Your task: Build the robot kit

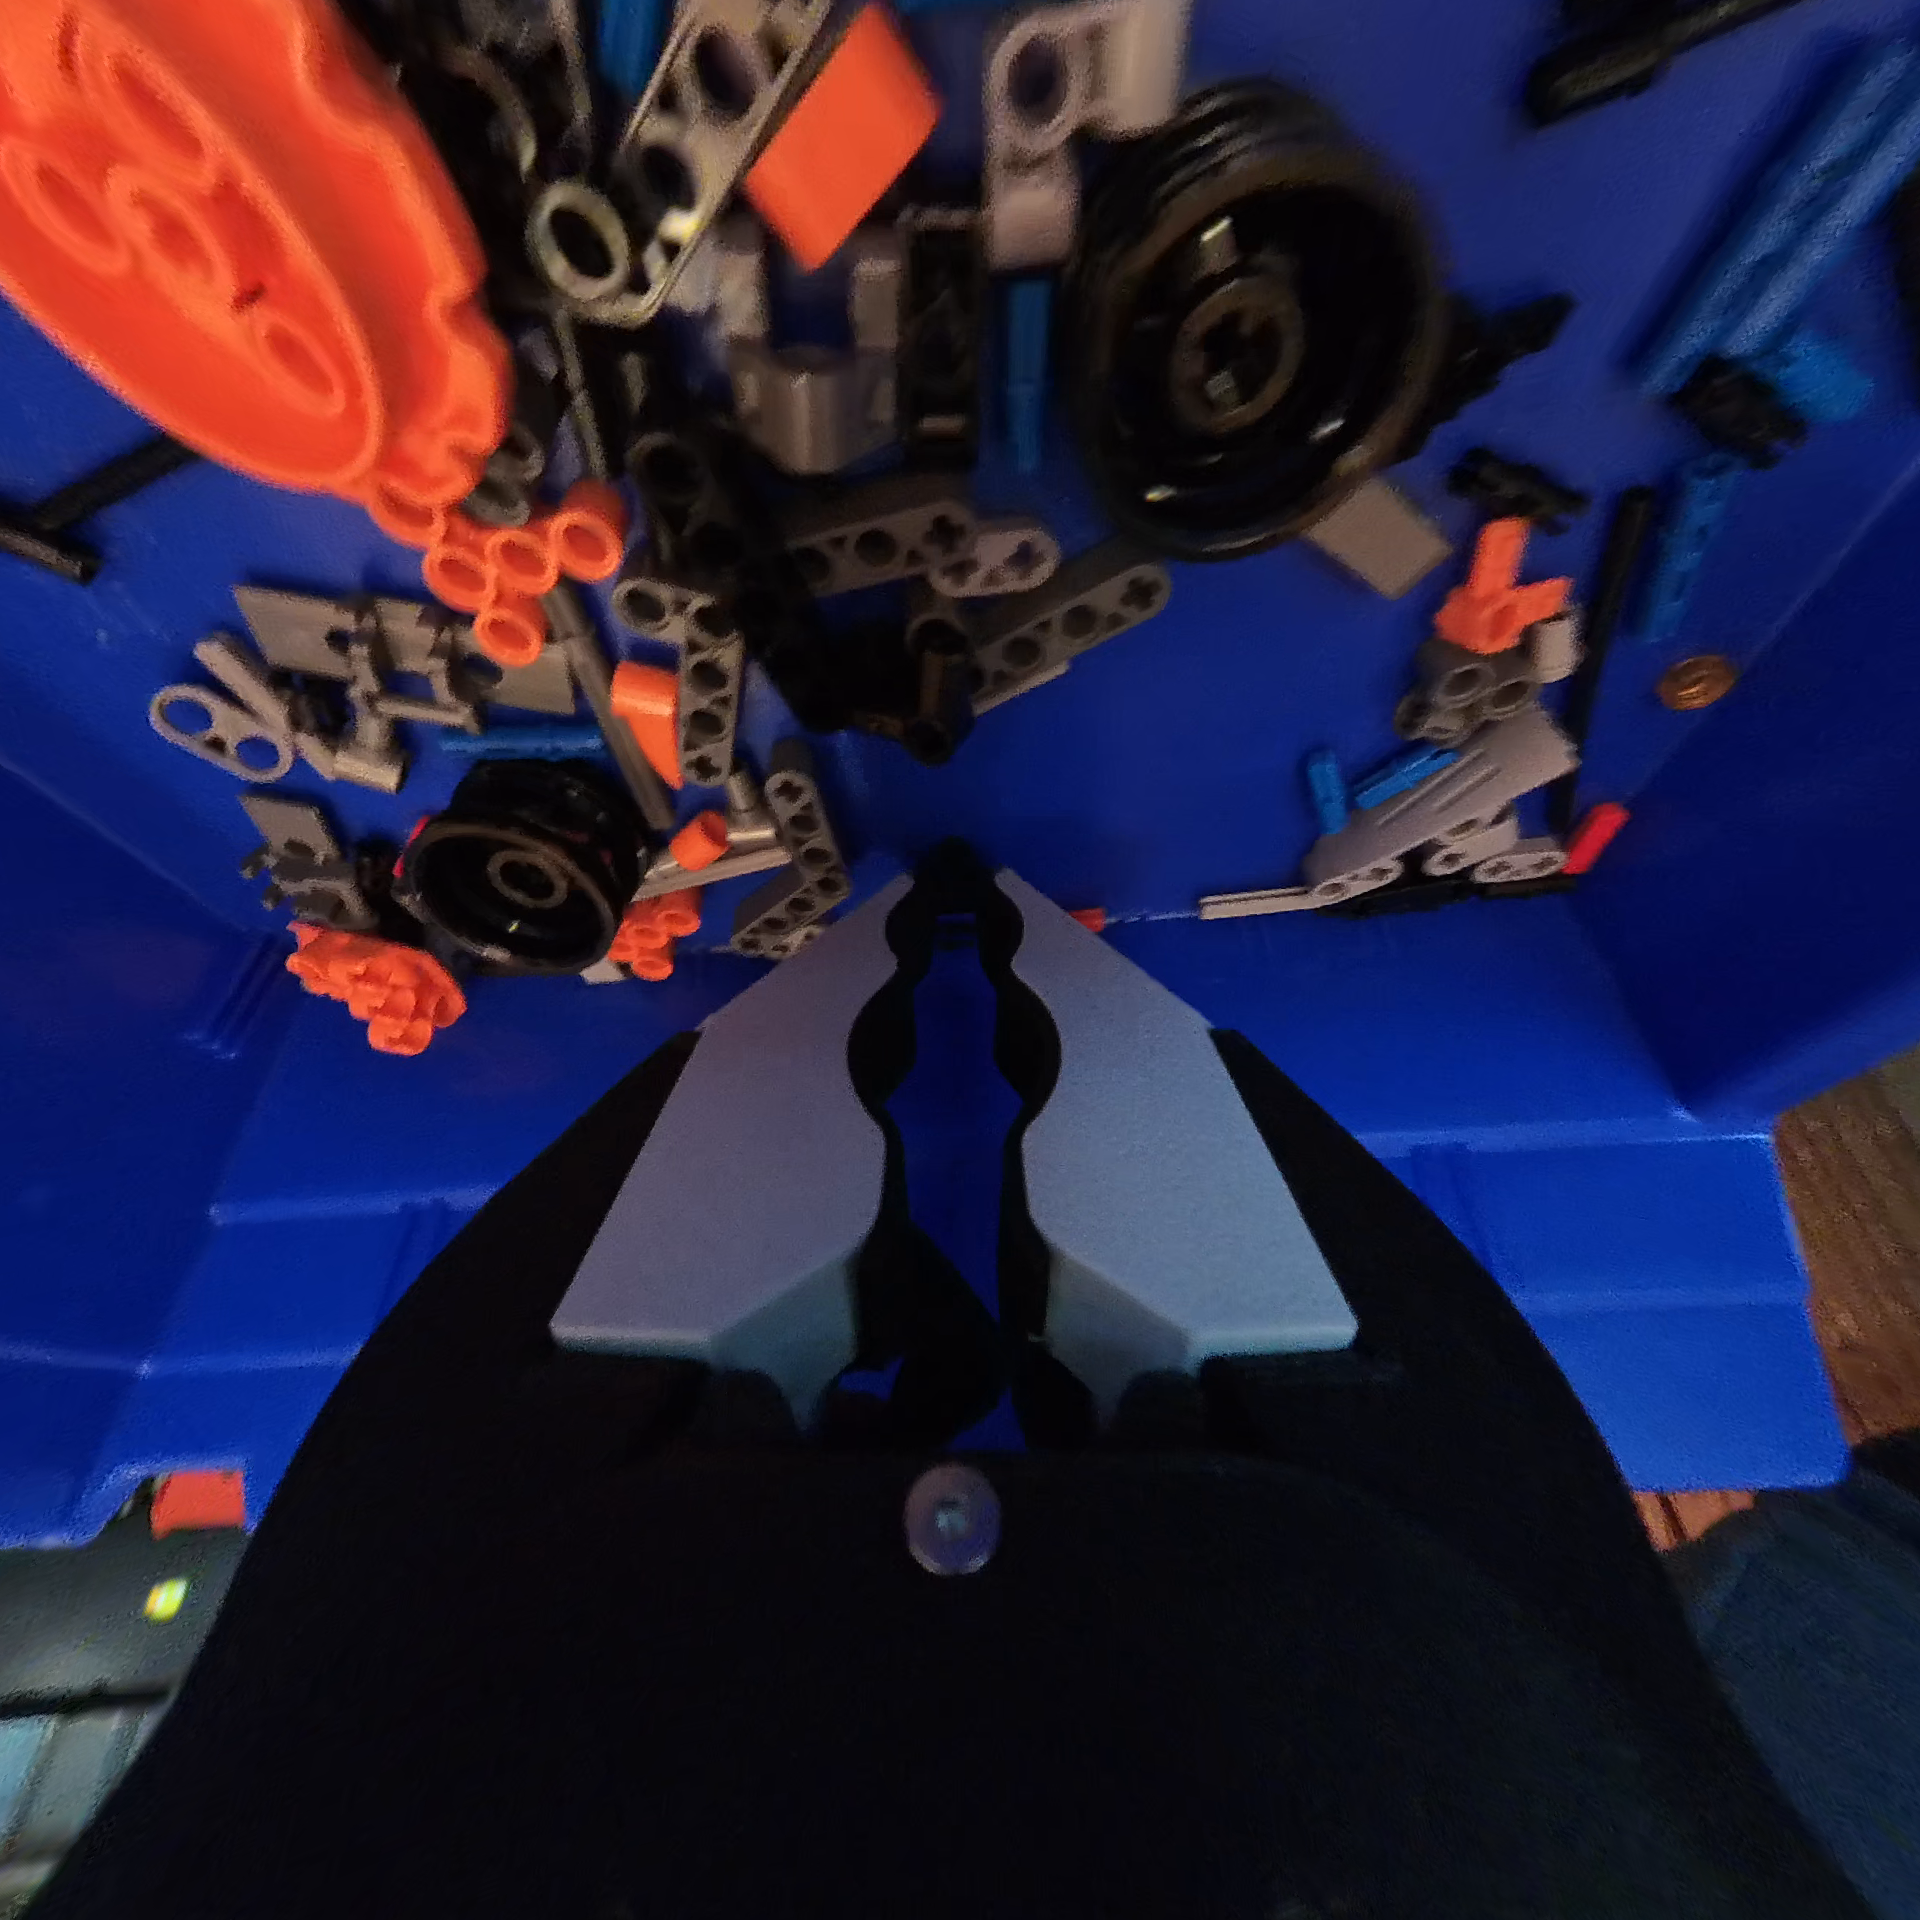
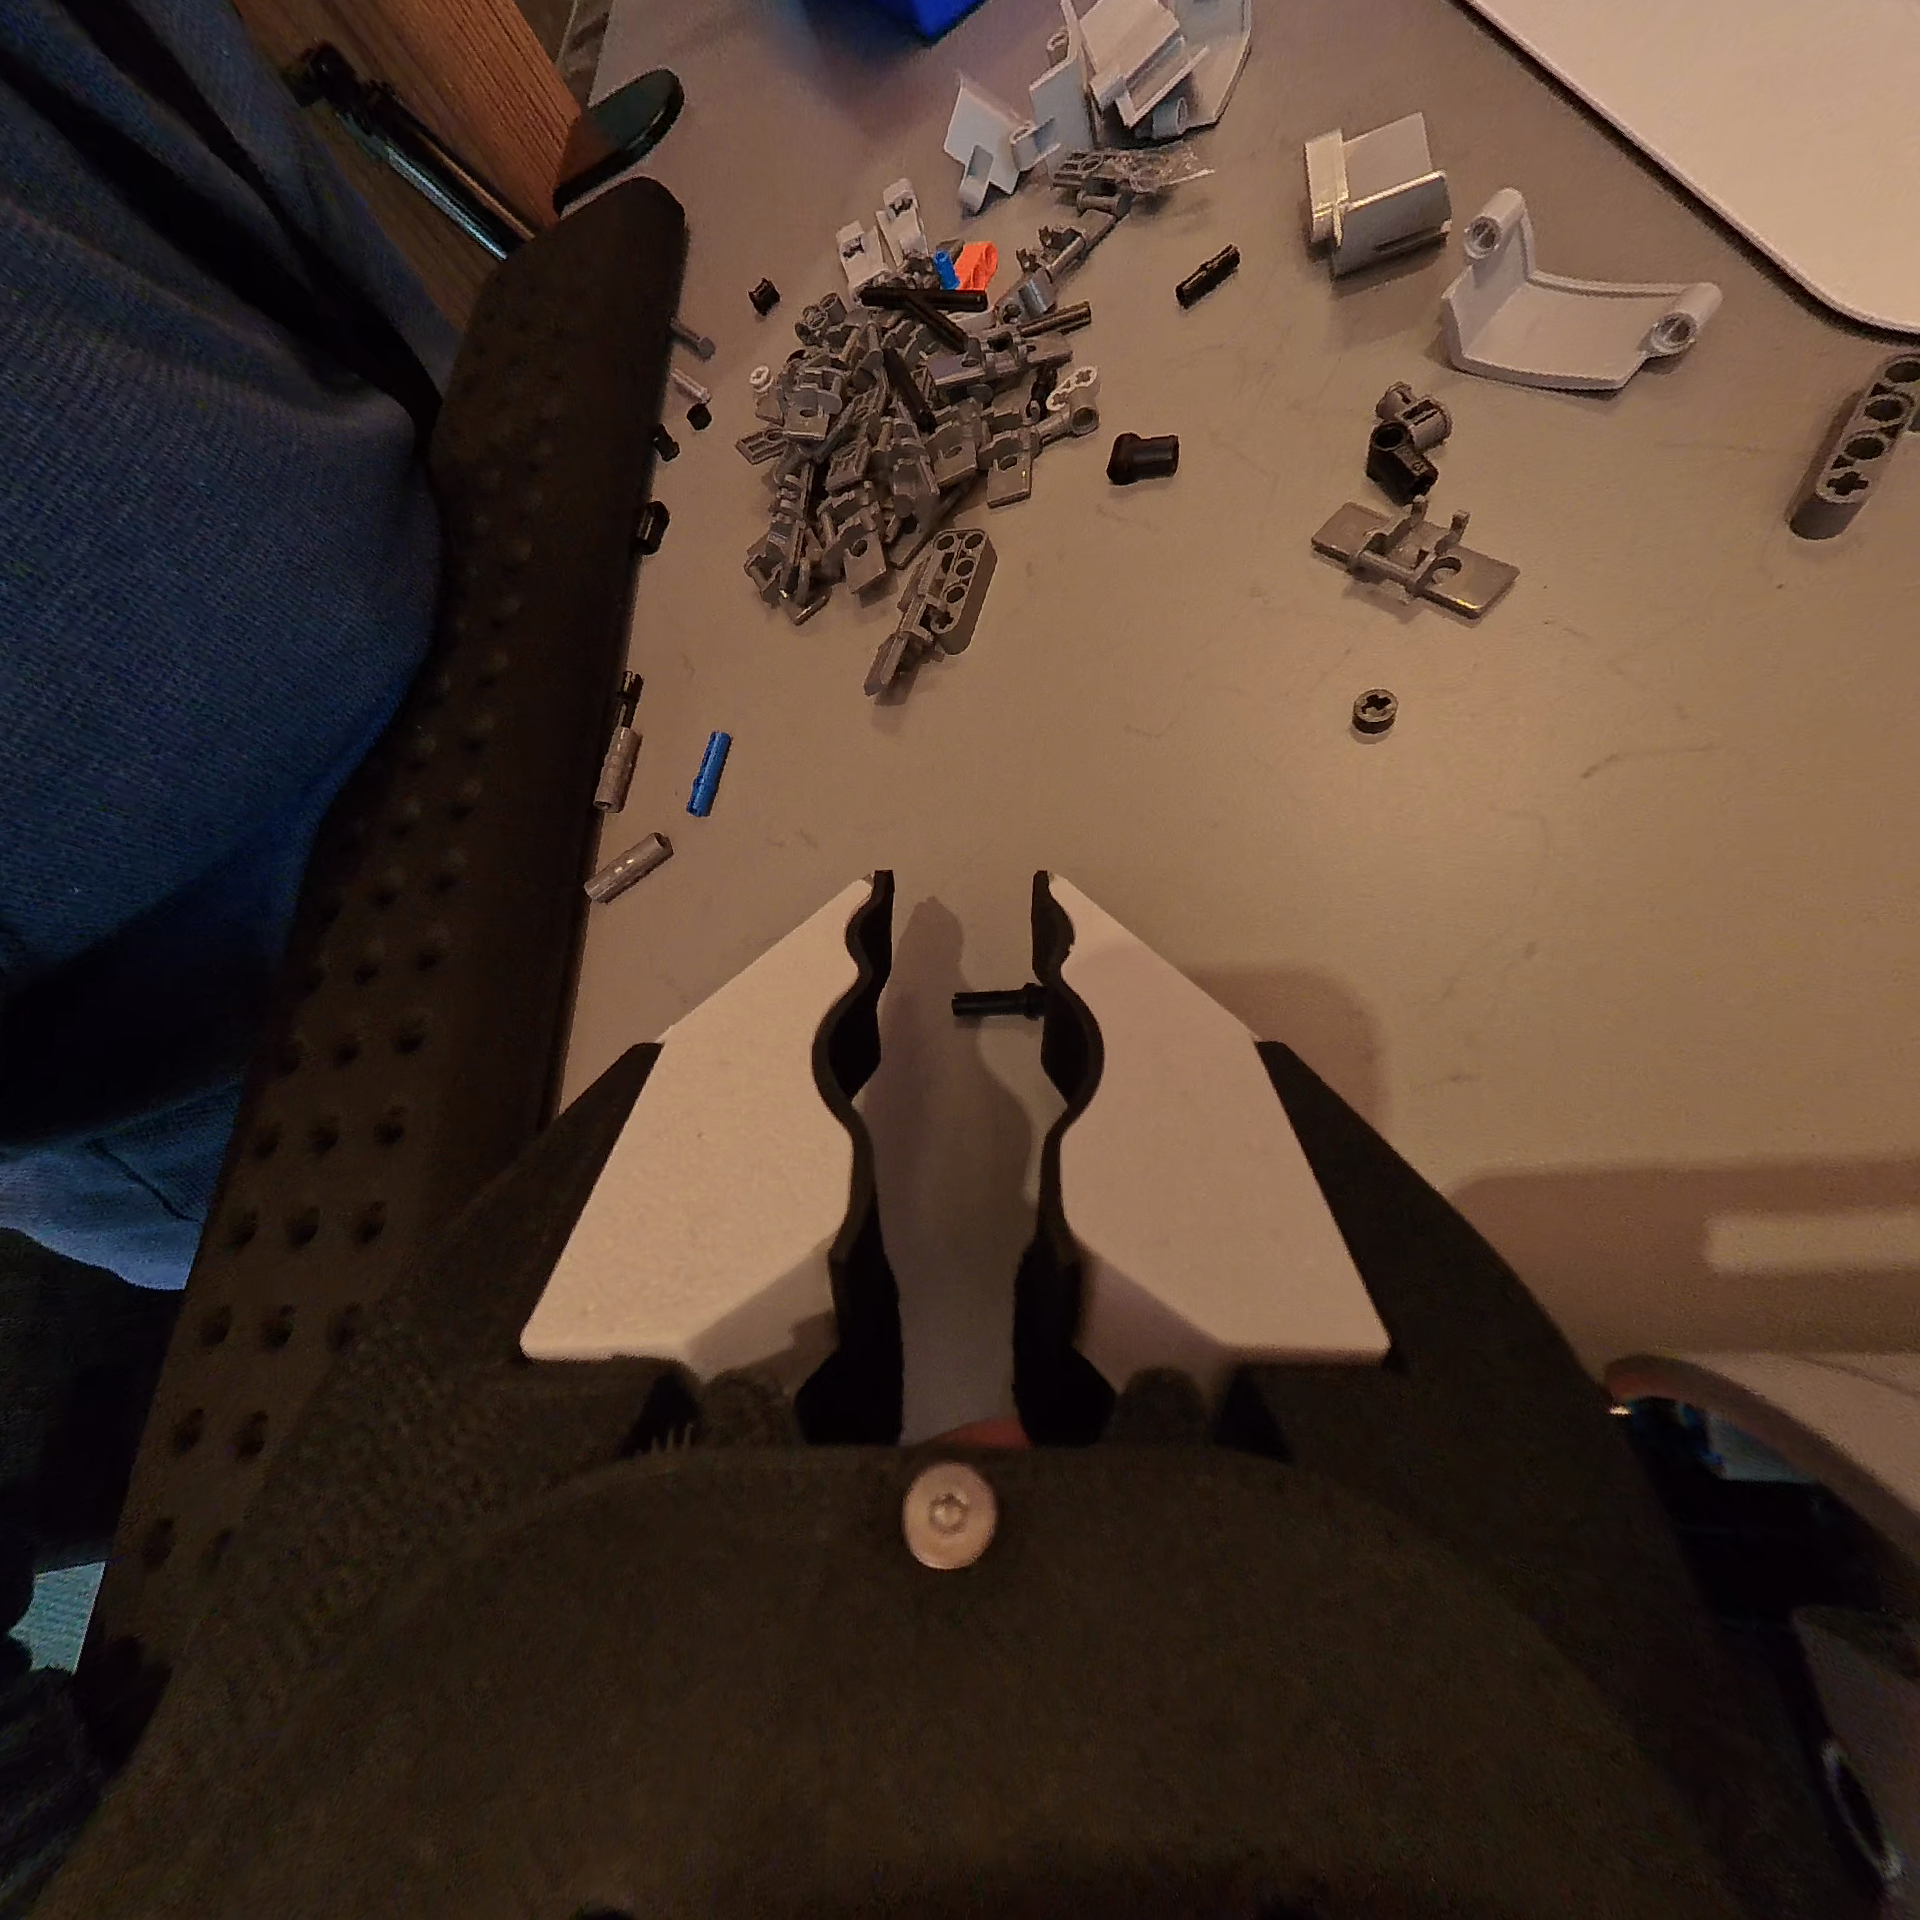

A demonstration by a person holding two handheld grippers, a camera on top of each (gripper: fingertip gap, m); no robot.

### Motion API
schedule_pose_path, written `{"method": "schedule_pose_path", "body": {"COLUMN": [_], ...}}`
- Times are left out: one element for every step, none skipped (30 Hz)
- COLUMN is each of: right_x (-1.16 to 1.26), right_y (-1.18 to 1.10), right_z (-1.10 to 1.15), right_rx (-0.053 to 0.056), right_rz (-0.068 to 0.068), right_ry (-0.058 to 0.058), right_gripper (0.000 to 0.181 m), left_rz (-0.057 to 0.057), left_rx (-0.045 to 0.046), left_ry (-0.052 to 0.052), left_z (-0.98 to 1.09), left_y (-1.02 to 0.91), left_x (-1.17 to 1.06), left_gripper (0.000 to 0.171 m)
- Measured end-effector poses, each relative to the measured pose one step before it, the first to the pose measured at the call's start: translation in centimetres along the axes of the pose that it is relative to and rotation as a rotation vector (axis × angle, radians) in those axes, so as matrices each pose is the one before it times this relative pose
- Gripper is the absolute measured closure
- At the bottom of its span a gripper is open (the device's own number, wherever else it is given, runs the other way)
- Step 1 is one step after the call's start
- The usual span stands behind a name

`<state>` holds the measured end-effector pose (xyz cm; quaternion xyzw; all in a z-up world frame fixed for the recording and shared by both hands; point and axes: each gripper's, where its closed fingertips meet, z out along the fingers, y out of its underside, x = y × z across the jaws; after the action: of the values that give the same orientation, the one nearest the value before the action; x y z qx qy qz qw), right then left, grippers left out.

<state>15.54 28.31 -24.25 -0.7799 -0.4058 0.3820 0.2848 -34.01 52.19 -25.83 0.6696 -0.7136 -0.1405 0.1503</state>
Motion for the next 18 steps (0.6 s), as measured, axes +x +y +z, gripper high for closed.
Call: {"method": "schedule_pose_path", "body": {"right_x": [-0.007, 0.006, 0.005, 0.007, -0.002, 0.004, 0.0, -0.001, 0.003, -0.005, 0.002, -0.007, 0.001, -0.017, -0.008, -0.006, -0.003, -0.01], "right_y": [0.013, 0.004, 0.014, -0.007, 0.006, 0.003, 0.003, 0.008, -0.007, -0.011, -0.002, -0.008, -0.013, 0.012, 0.022, 0.008, -0.01, 0.008], "right_z": [0.016, 0.004, 0.002, 0.008, 0.004, 0.005, -0.002, 0.005, 0.002, -0.01, -0.011, -0.01, -0.003, 0.003, 0.012, -0.003, -0.004, 0.004], "right_rx": [-0.0006, -0.0006, -0.0005, -0.0002, -0.0004, -0.0005, -0.0002, 0.0, 0.0002, 0.0005, 0.0007, 0.0007, 0.0004, -0.0004, -0.0013, -0.0002, 0.0002, -0.0005], "right_rz": [-0.0004, -0.0004, 0.0001, 0.0001, -0.0004, -0.0003, 0.0, 0.0001, 0.0001, 0.0001, 0.0001, -0.0003, -0.0006, -0.0009, -0.001, -0.0006, -0.0003, -0.0004], "right_ry": [0.0002, 0.0005, 0.0002, 0.0002, 0.0005, 0.0004, 0.0, -0.0003, -0.0003, -0.0003, -0.0003, -0.0001, 0.0, -0.0002, -0.0002, -0.0001, -0.0001, 0.0], "right_gripper": [0.157, 0.157, 0.157, 0.157, 0.157, 0.157, 0.157, 0.157, 0.157, 0.157, 0.157, 0.157, 0.157, 0.157, 0.157, 0.157, 0.157, 0.157], "left_rz": [0.0172, 0.018, 0.0175, 0.0073, -0.0074, -0.0175, -0.0136, -0.0133, -0.0145, -0.0149, -0.011, -0.0064, -0.0052, -0.0072, -0.0038, 0.0016, -0.0008, -0.0018], "left_rx": [0.02252, 0.025, 0.03137, 0.03013, 0.02368, 0.02091, 0.02123, 0.01561, 0.00254, -0.01273, -0.01788, -0.0113, -0.00862, -0.01992, -0.03194, -0.02669, -0.01517, -0.01698], "left_ry": [0.0192, 0.0201, 0.0148, -0.0083, -0.0329, -0.0334, -0.0246, -0.0135, -0.0137, -0.0173, -0.0097, 0.0064, 0.0061, -0.0018, -0.0033, 0.0031, 0.0097, 0.0094], "left_z": [-0.165, -0.211, -0.331, -0.469, -0.666, -0.808, -0.844, -0.746, -0.562, -0.369, -0.179, -0.048, 0.07, 0.202, 0.329, 0.384, 0.41, 0.461], "left_y": [-0.421, -0.498, -0.593, -0.489, -0.253, -0.081, 0.023, 0.116, 0.316, 0.52, 0.565, 0.386, 0.258, 0.355, 0.511, 0.393, 0.143, 0.136], "left_x": [0.576, 0.638, 0.582, 0.12, -0.456, -0.622, -0.538, -0.404, -0.45, -0.522, -0.369, -0.088, -0.056, -0.16, -0.129, 0.034, 0.137, 0.15], "left_gripper": [0.164, 0.163, 0.164, 0.161, 0.154, 0.155, 0.154, 0.15, 0.147, 0.147, 0.146, 0.145, 0.145, 0.145, 0.145, 0.145, 0.145, 0.144]}}
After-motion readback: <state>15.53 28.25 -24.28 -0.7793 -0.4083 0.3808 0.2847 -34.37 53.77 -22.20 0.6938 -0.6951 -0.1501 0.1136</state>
